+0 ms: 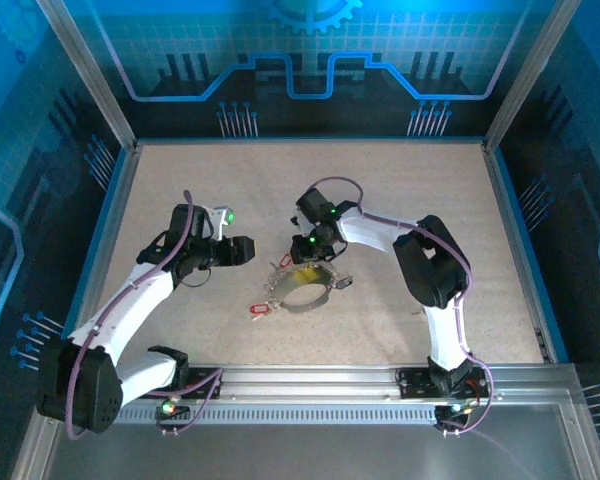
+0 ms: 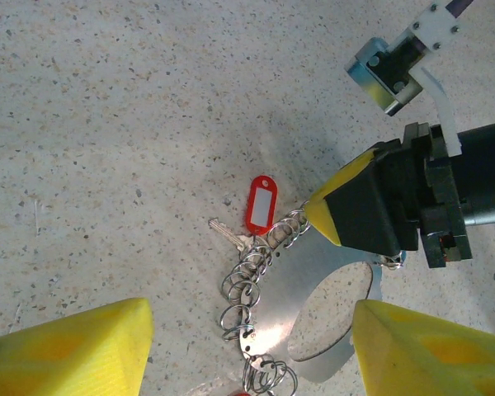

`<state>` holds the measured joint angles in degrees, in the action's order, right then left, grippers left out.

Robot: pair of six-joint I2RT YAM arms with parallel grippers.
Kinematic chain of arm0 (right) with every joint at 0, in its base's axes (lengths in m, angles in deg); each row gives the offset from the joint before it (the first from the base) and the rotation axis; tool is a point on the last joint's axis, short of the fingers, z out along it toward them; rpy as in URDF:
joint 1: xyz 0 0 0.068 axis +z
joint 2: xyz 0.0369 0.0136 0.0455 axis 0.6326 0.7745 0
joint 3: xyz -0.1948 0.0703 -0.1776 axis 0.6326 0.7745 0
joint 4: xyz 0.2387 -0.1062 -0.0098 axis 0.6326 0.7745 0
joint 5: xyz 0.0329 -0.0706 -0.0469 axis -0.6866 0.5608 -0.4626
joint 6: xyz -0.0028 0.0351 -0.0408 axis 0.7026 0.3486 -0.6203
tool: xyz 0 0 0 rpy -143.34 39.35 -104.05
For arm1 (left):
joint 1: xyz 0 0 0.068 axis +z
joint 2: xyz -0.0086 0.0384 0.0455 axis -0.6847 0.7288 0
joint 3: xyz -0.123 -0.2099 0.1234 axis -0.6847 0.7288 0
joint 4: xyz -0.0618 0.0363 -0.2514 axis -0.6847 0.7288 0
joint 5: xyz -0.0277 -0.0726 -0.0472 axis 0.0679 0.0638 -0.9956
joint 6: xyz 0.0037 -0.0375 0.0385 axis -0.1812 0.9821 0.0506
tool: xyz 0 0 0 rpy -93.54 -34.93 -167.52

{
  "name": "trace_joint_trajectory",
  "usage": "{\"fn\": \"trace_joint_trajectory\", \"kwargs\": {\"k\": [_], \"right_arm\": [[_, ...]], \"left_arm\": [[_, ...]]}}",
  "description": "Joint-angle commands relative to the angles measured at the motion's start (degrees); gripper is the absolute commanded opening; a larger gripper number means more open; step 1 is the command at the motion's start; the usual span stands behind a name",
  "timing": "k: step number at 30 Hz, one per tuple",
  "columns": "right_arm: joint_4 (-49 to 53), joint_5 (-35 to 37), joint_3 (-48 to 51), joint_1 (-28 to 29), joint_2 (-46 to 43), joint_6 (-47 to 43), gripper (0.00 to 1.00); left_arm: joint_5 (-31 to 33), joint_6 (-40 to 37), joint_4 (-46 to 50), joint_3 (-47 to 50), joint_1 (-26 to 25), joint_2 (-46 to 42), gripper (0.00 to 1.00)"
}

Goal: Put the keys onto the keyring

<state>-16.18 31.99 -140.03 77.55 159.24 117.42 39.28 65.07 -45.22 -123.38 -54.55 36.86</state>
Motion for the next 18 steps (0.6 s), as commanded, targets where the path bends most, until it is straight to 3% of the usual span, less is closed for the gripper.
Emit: {"fn": "trace_joint_trajectory", "kwargs": {"k": [1,7,18], "right_arm": [[2.0,-0.6,-0.9,0.7,1.6,0.4,0.23],[6.4,1.0,-2.9,1.4,3.1,-0.3,0.26],[10.3,3.6,-4.9,3.5,2.9,1.3,0.18]], "left_arm": [[-1.6,-1.5,-0.3,0.4,-0.4,-1.1,0.66],[-2.1,-1.5,-0.4,0.5,-0.5,-1.1,0.66],[-2.5,-2.2,-0.2,0.2,-0.8,-1.2,0.66]]}}
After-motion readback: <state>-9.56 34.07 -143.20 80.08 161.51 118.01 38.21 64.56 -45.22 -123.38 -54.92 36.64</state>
